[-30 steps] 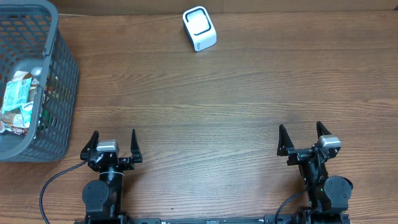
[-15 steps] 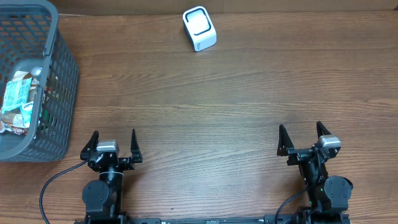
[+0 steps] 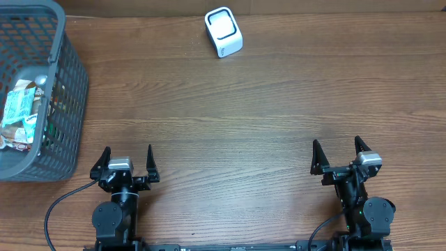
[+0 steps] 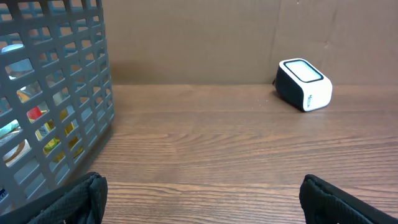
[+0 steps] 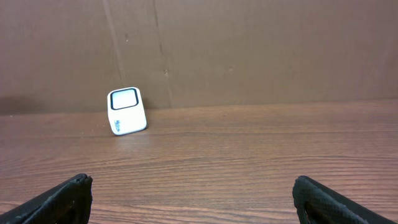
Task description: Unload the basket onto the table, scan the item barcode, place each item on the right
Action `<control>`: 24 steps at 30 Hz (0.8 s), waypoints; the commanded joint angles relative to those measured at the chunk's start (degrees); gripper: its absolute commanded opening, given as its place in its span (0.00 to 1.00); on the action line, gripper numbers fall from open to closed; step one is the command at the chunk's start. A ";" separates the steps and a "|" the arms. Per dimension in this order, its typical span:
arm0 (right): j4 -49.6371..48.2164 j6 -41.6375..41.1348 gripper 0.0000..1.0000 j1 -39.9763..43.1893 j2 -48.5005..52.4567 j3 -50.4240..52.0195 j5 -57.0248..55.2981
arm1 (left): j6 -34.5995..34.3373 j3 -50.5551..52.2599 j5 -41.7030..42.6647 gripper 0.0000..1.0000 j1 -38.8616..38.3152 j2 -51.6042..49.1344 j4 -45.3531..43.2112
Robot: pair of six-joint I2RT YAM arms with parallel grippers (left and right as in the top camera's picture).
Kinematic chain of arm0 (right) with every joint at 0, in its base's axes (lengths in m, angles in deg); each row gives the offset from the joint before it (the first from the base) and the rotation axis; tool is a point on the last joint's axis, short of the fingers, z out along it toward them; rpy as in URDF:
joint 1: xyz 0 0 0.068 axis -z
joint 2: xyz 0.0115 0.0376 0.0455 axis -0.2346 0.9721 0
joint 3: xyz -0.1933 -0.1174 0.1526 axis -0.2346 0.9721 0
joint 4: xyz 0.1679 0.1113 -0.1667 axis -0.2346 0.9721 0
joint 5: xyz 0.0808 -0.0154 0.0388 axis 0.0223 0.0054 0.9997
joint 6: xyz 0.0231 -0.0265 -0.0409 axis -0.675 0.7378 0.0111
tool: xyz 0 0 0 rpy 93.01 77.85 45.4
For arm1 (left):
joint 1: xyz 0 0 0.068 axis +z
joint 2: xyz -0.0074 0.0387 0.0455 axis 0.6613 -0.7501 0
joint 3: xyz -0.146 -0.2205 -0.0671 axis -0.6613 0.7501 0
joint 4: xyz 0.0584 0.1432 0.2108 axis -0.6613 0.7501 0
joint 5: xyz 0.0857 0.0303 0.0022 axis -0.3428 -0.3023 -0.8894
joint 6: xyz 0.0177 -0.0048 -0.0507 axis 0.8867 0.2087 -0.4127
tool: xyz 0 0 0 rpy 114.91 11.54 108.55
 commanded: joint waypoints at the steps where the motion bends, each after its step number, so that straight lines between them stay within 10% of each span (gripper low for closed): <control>1: 0.02 -0.04 1.00 0.31 -0.57 0.61 -0.15 | -0.15 0.22 0.24 1.00 -0.26 0.59 -0.07; 24: 0.00 -0.04 1.00 0.31 -0.57 0.61 -0.15 | -3.74 -0.55 -3.43 0.99 -0.11 0.59 -3.06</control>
